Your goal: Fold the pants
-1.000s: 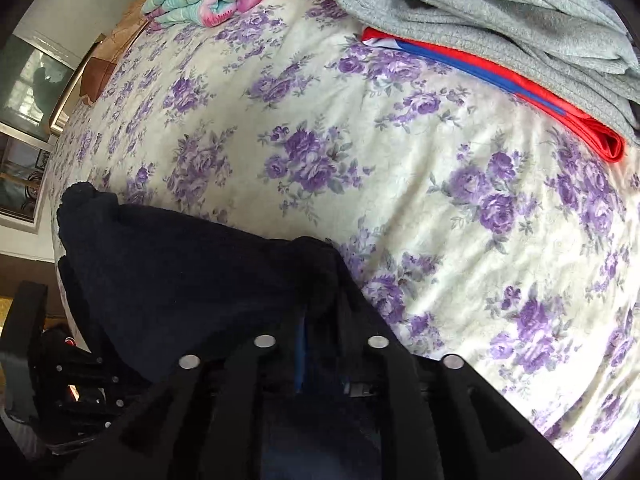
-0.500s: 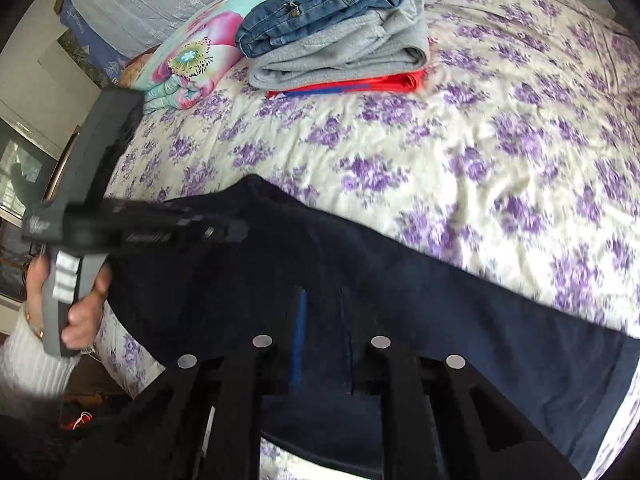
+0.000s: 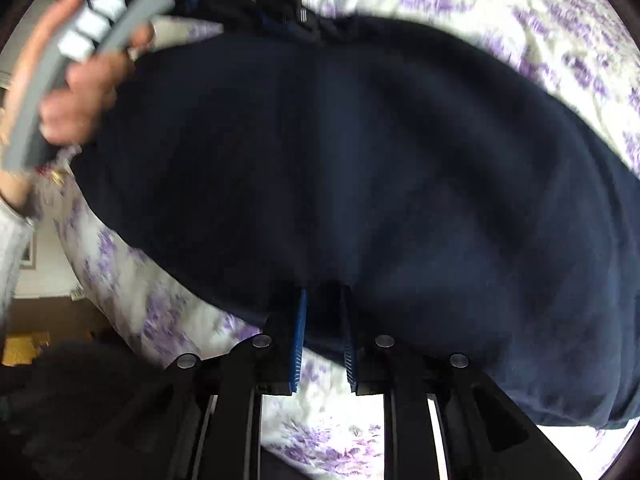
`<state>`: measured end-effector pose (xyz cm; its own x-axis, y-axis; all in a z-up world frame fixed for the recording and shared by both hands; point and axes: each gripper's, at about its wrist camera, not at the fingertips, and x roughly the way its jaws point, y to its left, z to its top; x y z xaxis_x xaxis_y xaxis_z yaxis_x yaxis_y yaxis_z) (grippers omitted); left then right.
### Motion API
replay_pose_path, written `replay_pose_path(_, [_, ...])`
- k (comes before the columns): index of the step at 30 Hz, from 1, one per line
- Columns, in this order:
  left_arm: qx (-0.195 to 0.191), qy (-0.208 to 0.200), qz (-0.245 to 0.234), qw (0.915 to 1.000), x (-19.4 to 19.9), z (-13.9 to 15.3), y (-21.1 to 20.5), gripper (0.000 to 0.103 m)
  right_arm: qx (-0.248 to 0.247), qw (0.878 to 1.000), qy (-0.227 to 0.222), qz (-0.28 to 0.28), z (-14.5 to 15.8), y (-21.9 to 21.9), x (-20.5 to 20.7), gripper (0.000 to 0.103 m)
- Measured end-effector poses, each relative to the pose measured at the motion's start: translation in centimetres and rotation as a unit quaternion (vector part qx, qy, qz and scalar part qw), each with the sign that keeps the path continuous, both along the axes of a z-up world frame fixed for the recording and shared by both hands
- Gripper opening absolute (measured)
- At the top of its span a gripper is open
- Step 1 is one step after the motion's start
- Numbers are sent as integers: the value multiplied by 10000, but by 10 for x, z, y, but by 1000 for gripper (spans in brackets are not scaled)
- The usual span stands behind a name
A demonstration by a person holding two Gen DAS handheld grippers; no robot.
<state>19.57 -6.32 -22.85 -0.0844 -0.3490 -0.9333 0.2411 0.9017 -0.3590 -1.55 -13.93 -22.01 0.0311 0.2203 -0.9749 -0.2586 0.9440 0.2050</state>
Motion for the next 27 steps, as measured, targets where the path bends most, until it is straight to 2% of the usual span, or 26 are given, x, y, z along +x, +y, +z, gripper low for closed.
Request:
replay_pose_path(3, [-68, 100, 119, 9999, 2, -1, 4, 4, -296, 9993, -96, 185, 0, 12, -1, 18])
replay_pose_path(6, [-39, 215, 203, 9996, 6, -3, 6, 3, -150, 9999, -7, 54, 1, 9, 4, 19])
replay_pose_path(8, [-15, 240, 295, 9993, 5, 0, 7, 3, 136, 9997, 90, -177, 6, -2, 5, 20])
replay_pose_path(10, [80, 73, 279, 9996, -5, 11, 7, 3, 424, 9975, 8, -574, 22, -24, -1, 30])
replay_pose_path(12, [117, -164, 158, 9997, -22, 28, 0, 6, 716, 9901, -306, -1168, 43, -60, -14, 53])
replay_pose_path(13, [43, -235, 112, 9997, -32, 36, -3, 9, 822, 9832, -450, -1568, 51, -84, -23, 57])
replay_pose_path(14, [-81, -268, 91, 9996, -44, 43, -6, 12, 889, 9744, -552, -1991, 57, -109, -34, 61])
replay_pose_path(16, [-385, -270, 46, 9989, -72, 52, -6, 26, 1055, 9504, -621, -2859, 61, -159, -64, 61])
replay_pose_path(18, [-542, -246, -123, 9982, -99, 52, -11, 31, 1308, 9198, -630, -3645, 59, -205, -98, 61])
replay_pose_path(20, [-467, -73, -365, 9982, -125, 39, -17, 31, 1486, 8858, -630, -4351, 52, -243, -130, 61])
replay_pose_path(22, [-139, 190, -547, 9982, -146, 15, -19, 31, 1748, 8527, -642, -4881, 43, -271, -155, 61])
replay_pose_path(24, [-309, 35, -467, 9984, -156, 14, -11, 31, 1943, 8220, -718, -5305, 31, -286, -174, 61])
replay_pose_path(27, [-409, 273, -377, 9981, -153, 13, -5, 31, 2292, 7854, -847, -5687, 10, -317, -178, 61])
